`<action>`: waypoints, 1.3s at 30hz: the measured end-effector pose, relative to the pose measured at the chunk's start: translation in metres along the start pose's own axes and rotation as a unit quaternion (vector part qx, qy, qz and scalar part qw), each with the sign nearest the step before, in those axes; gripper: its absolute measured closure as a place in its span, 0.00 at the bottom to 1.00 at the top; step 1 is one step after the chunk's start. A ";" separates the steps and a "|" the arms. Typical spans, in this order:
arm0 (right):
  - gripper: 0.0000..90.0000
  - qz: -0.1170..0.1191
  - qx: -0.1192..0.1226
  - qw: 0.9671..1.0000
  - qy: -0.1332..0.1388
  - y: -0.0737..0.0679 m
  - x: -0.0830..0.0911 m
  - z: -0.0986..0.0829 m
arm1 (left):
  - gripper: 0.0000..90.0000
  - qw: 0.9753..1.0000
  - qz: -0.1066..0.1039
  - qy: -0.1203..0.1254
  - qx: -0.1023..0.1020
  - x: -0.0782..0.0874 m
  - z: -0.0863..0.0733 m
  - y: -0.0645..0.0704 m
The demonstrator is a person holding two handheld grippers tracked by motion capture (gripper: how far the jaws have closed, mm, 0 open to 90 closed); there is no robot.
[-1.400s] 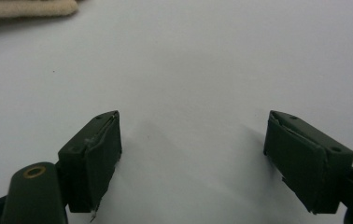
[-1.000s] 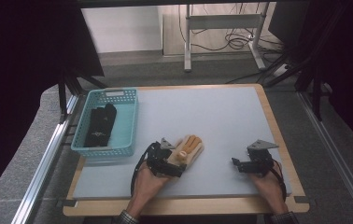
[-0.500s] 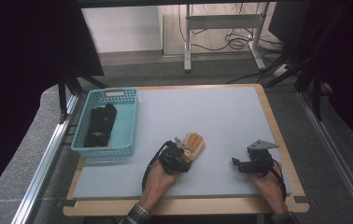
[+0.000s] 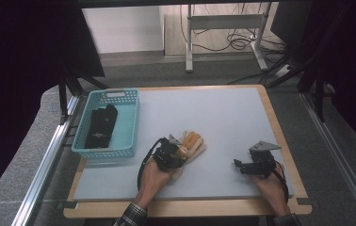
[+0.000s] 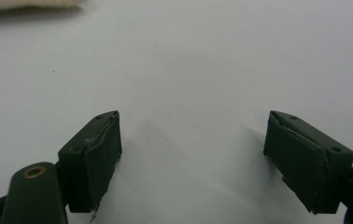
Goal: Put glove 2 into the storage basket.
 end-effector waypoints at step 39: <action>0.20 0.000 0.000 1.000 0.000 0.000 0.000 0.000 | 0.84 0.982 0.162 0.046 0.084 0.161 0.041 -0.127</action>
Point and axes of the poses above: each handheld gripper's, and its own axes: x roughly backward along the jaws, z roughly out of its top, y roughly to its right, the point moved 8 cm from there along -x, roughly forward along the jaws, and after that the axes turned 10 degrees about -z, right-handed, at the moved point
